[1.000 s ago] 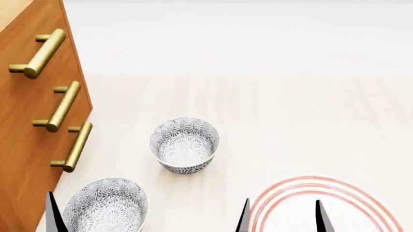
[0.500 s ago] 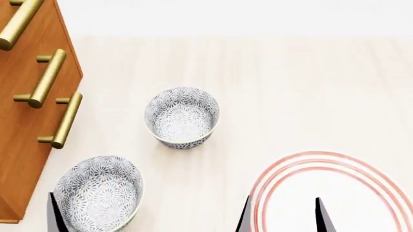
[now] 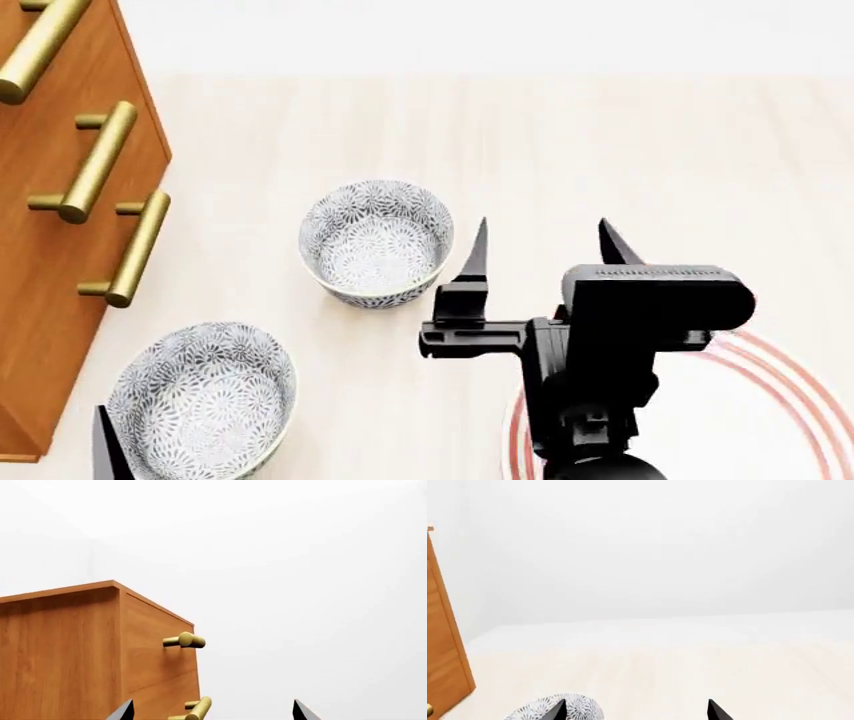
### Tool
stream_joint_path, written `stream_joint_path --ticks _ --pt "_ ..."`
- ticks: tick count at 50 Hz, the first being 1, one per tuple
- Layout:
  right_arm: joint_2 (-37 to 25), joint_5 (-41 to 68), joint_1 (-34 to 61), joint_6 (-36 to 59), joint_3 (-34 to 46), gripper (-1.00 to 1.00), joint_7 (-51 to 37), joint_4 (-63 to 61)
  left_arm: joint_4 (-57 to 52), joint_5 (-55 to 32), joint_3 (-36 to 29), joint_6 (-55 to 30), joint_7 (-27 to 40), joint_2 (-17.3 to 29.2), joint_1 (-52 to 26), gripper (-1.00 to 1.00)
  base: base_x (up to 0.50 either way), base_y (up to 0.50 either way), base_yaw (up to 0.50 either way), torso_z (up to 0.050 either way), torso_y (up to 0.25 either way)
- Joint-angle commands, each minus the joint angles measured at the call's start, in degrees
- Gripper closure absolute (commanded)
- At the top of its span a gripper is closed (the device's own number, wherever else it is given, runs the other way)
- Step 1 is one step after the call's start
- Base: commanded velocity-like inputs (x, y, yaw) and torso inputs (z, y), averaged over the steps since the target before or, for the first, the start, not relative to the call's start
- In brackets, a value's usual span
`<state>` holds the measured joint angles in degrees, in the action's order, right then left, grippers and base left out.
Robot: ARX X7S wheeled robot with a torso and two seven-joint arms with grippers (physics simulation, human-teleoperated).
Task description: Pick up the bowl and put it in the front on the plate.
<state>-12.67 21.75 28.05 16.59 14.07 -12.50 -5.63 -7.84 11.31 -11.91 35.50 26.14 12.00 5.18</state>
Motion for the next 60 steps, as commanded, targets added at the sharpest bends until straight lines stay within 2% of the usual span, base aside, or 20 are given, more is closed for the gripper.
stream_joint_path --ticks 1,3,7,13,19,25,31,36,60 --pt "2.3 5.8 20.5 20.7 1.0 -1.00 2.8 11.6 0.2 0.5 0.0 0.2 -0.2 -0.1 0.0 -1.00 0.00 0.00 0.00 0.000 0.000" --pt "3.3 6.1 24.5 23.1 1.5 -1.00 3.5 16.8 0.1 0.4 0.0 0.0 -0.2 0.0 0.0 -1.00 0.00 0.00 0.00 0.000 0.000" --pt "4.5 5.1 28.6 21.3 2.1 -1.00 4.4 23.2 0.4 0.3 -0.2 0.0 -0.1 0.1 -0.1 -1.00 0.00 0.00 0.00 0.000 0.000" --pt "8.3 8.0 36.3 21.0 -2.9 -1.00 3.5 36.8 0.3 0.1 -0.4 -0.5 0.0 0.2 -0.3 -1.00 0.00 0.00 0.00 0.000 0.000" --pt "10.4 11.9 40.8 23.7 -7.0 -1.00 1.4 44.2 0.2 -0.1 -0.6 -1.3 0.0 0.3 -0.2 -1.00 0.00 0.00 0.00 0.000 0.000" --pt "11.3 13.7 44.7 22.4 -8.8 -1.00 0.9 50.6 -0.1 -0.5 -0.9 -2.4 -0.1 0.4 -0.3 -1.00 0.00 0.00 0.00 0.000 0.000" --pt "12.3 14.8 46.4 19.8 -8.5 -1.00 -0.3 55.9 -0.2 -0.9 -1.0 -3.3 -0.1 0.5 -0.3 -1.00 0.00 0.00 0.00 0.000 0.000" --pt "12.4 15.9 47.4 17.7 -4.4 -1.00 -1.4 60.8 0.1 -0.9 -1.2 -3.5 0.1 0.6 -0.4 -1.00 0.00 0.00 0.00 0.000 0.000" --pt "11.7 22.9 44.4 16.5 0.4 -1.00 -4.7 62.0 1.0 -1.2 -2.0 -4.2 0.6 1.1 -0.8 -1.00 0.00 0.00 0.00 0.000 0.000"
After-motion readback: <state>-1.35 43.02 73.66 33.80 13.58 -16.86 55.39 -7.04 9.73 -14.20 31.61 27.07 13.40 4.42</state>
